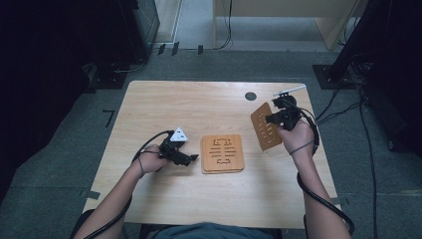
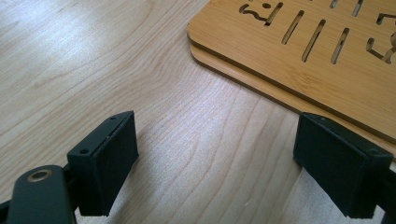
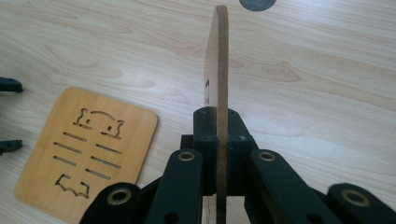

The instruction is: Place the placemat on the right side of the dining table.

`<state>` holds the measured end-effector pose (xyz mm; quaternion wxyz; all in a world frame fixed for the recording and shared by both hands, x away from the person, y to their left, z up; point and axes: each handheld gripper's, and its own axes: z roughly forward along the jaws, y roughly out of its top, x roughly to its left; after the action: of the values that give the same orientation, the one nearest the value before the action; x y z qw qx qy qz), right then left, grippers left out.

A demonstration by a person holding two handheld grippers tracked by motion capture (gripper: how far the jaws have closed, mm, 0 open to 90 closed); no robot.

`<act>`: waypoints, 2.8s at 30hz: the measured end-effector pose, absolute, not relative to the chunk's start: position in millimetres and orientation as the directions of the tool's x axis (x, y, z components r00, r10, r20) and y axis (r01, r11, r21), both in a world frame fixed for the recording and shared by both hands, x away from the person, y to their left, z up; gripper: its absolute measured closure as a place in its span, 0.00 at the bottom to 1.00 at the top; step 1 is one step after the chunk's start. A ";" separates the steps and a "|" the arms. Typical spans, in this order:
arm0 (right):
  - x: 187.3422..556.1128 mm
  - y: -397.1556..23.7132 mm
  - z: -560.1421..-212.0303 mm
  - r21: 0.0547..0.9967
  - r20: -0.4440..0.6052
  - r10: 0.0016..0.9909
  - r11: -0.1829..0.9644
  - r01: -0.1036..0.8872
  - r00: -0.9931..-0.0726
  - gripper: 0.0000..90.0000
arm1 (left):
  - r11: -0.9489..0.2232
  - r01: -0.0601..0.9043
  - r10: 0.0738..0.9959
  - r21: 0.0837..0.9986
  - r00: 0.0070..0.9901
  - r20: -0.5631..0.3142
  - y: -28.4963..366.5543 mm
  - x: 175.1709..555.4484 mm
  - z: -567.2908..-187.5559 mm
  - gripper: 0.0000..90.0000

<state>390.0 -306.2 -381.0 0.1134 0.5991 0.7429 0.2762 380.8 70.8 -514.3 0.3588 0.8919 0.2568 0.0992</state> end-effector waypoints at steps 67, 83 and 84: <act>389.6 -376.1 -373.5 0.566 0.126 0.991 -0.034 0.824 -0.045 0.97 | -0.607 0.384 0.531 0.696 0.847 -0.005 70.2 380.3 -515.1 0.13; 395.3 -385.3 -379.4 0.531 0.133 0.991 -0.068 0.845 -0.004 0.97 | -0.605 0.382 0.529 0.699 0.849 -0.005 70.8 380.0 -515.5 0.14; 396.1 -385.3 -380.3 0.524 0.136 0.991 -0.073 0.848 0.002 0.97 | -0.606 0.381 0.528 0.698 0.849 -0.006 70.9 380.1 -515.4 0.14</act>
<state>396.1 -385.3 -380.3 0.1480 0.6921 0.6644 0.2402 380.1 70.9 -515.4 0.3632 0.8903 0.2555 0.1011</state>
